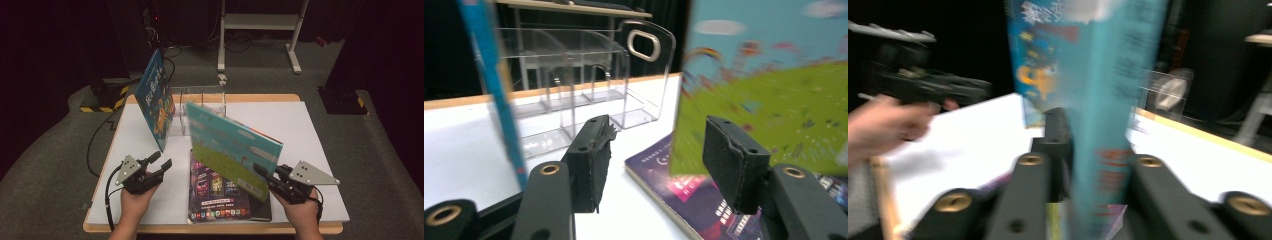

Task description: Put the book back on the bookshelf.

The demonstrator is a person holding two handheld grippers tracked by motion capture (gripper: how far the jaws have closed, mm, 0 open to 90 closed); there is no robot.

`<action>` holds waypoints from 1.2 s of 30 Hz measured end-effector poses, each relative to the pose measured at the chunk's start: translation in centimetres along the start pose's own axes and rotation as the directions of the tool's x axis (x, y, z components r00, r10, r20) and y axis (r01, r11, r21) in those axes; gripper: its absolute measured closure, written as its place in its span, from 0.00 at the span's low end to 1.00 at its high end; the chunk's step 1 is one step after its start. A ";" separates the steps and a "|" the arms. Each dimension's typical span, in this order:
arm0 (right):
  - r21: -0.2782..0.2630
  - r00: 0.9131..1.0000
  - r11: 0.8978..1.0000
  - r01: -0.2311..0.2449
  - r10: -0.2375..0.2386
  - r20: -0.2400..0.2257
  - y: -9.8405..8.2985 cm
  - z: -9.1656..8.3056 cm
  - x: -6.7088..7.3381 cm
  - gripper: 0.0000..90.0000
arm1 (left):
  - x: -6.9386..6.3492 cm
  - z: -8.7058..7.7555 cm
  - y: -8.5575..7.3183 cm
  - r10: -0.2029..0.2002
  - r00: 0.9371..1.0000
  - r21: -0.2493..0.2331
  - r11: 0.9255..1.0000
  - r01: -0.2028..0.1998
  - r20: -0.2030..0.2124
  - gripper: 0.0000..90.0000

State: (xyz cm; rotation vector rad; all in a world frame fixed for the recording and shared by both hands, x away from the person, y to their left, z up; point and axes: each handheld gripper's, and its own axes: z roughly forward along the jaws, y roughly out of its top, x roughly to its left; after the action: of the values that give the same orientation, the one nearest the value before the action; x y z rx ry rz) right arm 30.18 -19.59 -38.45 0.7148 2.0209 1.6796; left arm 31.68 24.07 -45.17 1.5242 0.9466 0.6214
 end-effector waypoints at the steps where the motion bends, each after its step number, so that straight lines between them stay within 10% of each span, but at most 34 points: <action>1: 0.014 0.995 0.999 0.041 -0.042 0.094 0.2 0.4 1.1 0.85 | 0.0 0.0 0.0 0.003 1.000 -0.001 1.000 -0.003 0.000 0.50; 22: -0.021 0.984 0.999 -0.038 0.041 0.171 0.3 6.4 0.5 0.85 | -0.3 -0.1 0.2 0.005 1.000 0.000 1.000 -0.005 0.024 0.51; 36: 0.023 0.982 0.999 0.025 -0.029 0.185 1.2 9.4 1.5 0.85 | -0.2 0.0 0.1 0.001 1.000 0.008 1.000 -0.001 0.022 0.53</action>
State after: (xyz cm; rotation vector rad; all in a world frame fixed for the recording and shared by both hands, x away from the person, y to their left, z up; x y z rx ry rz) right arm 34.90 -11.21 -39.03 0.8159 1.9118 1.5187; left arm 31.63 23.90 -45.07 1.5351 0.9331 0.6014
